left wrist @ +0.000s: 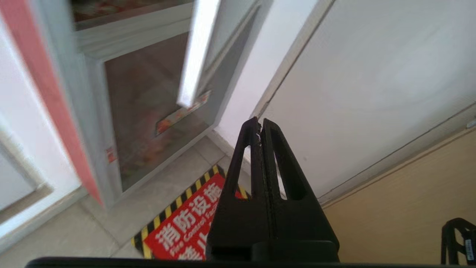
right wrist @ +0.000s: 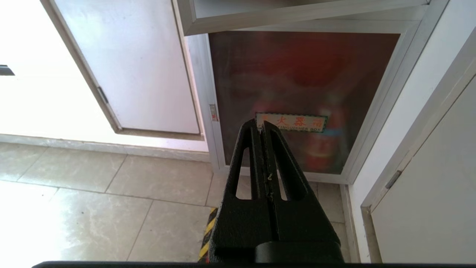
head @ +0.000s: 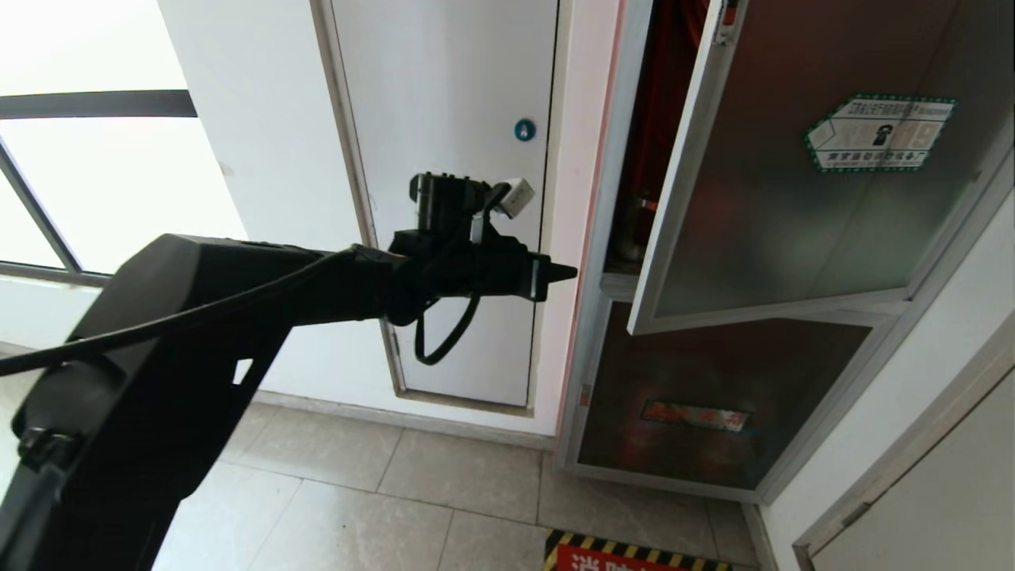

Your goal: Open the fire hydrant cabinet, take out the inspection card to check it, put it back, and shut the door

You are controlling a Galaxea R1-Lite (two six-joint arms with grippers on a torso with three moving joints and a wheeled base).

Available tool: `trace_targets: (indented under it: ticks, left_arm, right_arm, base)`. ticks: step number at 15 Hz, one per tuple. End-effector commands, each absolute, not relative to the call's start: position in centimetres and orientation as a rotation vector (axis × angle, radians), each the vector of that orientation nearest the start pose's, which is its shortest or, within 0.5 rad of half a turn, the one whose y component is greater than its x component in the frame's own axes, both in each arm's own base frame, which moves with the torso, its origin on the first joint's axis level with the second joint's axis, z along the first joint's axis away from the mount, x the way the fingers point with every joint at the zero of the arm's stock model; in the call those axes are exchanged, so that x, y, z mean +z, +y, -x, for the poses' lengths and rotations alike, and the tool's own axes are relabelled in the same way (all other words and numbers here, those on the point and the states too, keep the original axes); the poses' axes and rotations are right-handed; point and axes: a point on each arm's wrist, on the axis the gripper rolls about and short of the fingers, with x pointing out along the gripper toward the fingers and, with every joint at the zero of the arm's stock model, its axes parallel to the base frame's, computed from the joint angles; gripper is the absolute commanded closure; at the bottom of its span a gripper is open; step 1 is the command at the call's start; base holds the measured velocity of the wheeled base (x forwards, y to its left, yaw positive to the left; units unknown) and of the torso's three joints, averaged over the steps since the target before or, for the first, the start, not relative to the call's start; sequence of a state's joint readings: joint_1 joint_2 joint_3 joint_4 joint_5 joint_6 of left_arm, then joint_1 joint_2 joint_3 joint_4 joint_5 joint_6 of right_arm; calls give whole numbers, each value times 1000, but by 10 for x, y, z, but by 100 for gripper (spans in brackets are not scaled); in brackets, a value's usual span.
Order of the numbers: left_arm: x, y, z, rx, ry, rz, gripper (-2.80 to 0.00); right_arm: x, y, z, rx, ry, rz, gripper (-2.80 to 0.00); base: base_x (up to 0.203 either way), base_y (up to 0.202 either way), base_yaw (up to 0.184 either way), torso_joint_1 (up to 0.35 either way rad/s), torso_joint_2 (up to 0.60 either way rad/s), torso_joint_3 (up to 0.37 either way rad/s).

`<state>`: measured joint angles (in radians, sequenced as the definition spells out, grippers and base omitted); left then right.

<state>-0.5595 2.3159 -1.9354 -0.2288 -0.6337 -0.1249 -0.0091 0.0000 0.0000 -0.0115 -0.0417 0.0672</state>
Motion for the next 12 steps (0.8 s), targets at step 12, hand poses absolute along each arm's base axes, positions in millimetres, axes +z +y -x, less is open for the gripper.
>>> trace_targets:
  ticks: [12]
  left_arm:
    - [160, -335, -393, -1295, 263, 110, 0]
  right_arm:
    - [77, -1, 23, -50, -14, -68, 0]
  base:
    - [0, 0, 0, 0, 0, 0]
